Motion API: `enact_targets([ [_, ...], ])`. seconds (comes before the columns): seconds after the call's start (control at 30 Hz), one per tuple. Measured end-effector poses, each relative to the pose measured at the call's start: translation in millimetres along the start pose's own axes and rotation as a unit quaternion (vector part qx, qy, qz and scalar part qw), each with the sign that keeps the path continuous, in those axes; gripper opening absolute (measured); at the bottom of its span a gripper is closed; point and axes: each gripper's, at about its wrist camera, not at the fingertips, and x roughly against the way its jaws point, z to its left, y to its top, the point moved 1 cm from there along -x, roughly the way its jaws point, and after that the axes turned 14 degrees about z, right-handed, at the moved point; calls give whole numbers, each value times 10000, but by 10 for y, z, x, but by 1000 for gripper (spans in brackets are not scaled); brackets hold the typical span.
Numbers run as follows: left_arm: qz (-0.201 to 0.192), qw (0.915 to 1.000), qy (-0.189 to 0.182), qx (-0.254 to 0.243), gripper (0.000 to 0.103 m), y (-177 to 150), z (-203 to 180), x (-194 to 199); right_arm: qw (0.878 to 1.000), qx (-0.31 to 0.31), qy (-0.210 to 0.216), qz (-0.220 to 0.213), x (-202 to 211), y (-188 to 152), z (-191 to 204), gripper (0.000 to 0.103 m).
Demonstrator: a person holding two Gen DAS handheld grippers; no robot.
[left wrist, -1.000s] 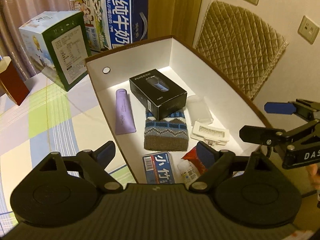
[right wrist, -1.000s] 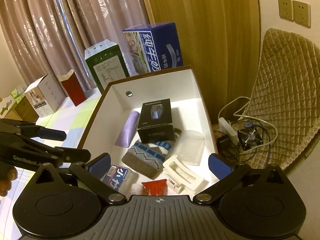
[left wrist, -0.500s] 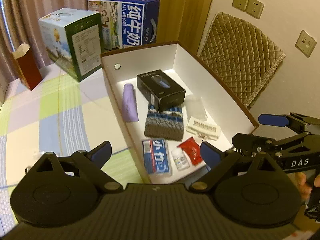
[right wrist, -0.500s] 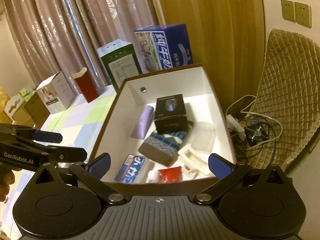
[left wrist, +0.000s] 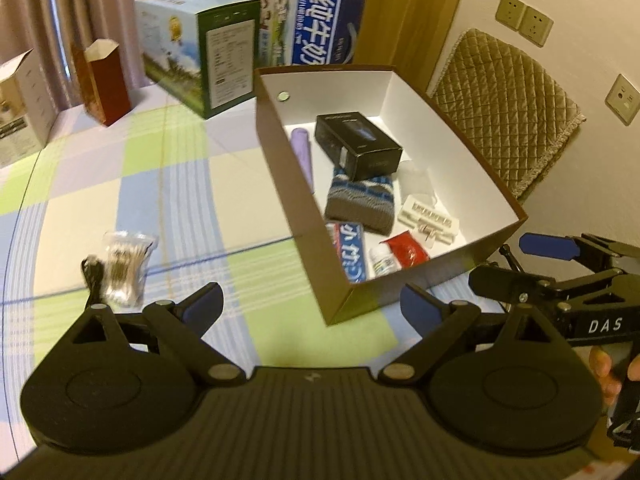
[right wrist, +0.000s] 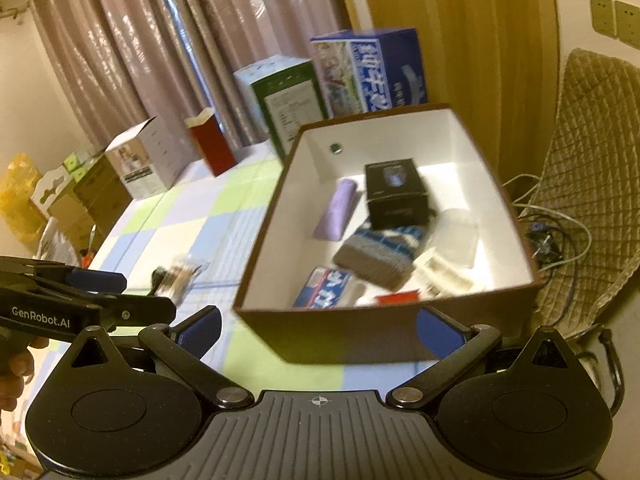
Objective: Organize objects
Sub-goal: 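Move both tools back from the box toward the cable and swab bag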
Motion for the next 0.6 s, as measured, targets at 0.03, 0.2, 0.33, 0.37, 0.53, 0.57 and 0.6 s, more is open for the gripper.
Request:
enact_targets([
  [0.03,2,10000,2,35,93,-45,32,21,10000,21,21,30,-13,-27,45,101],
  [0.2,21,9998,33,187,93,-244,203,110,9996,136,144,215,-102,-175,289,101],
  [0.33,72,9993,89,344,93,-415,368,160,9988,225,224,385,-210,-272,485,101],
  [0.37,87,9992,103,384,93,-455,416,171,9985,249,246,427,-237,-293,534,101],
  [0.53,137,9981,166,582,93,-634,642,224,9969,397,331,587,-362,-369,758,101],
  [0.57,146,9978,187,626,93,-670,687,233,9966,422,344,610,-382,-374,794,101],
  [0.6,153,9975,209,664,93,-697,730,242,9964,449,353,634,-407,-375,836,101],
])
